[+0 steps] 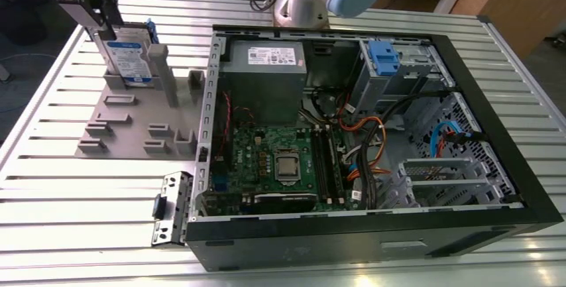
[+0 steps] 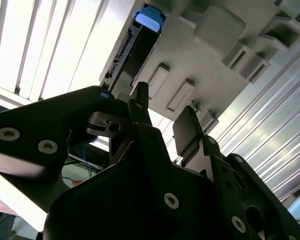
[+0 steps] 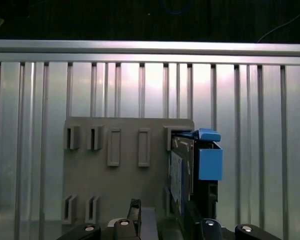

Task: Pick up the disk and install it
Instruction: 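Pick up the disk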

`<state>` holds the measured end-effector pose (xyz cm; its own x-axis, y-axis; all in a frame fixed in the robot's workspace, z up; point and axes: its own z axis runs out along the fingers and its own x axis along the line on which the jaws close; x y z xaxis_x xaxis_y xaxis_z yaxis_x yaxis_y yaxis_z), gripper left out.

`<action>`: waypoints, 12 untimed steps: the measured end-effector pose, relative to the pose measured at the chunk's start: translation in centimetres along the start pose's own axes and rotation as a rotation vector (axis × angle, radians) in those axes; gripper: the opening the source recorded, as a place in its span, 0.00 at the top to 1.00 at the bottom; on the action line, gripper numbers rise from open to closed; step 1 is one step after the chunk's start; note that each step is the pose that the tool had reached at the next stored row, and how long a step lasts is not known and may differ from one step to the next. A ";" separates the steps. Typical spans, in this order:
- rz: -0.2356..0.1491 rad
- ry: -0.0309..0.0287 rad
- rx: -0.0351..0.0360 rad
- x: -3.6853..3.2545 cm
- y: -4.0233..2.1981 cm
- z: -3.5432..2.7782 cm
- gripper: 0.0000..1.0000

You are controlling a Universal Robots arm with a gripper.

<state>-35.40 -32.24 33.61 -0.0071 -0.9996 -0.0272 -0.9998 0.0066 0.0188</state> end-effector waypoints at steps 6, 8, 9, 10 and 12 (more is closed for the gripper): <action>0.000 0.0001 -0.0002 -0.52 0.35 0.14 0.53; 0.000 0.0001 0.0000 -0.90 0.67 0.20 0.53; 0.000 0.0001 0.0001 -1.15 0.82 0.23 0.53; 0.000 0.0000 0.0003 -1.43 0.95 0.25 0.53; 0.000 0.0001 0.0005 -1.99 1.21 0.27 0.53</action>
<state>-36.60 -30.23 33.42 -0.0072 -0.9996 -0.0271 -0.9998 0.0067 0.0183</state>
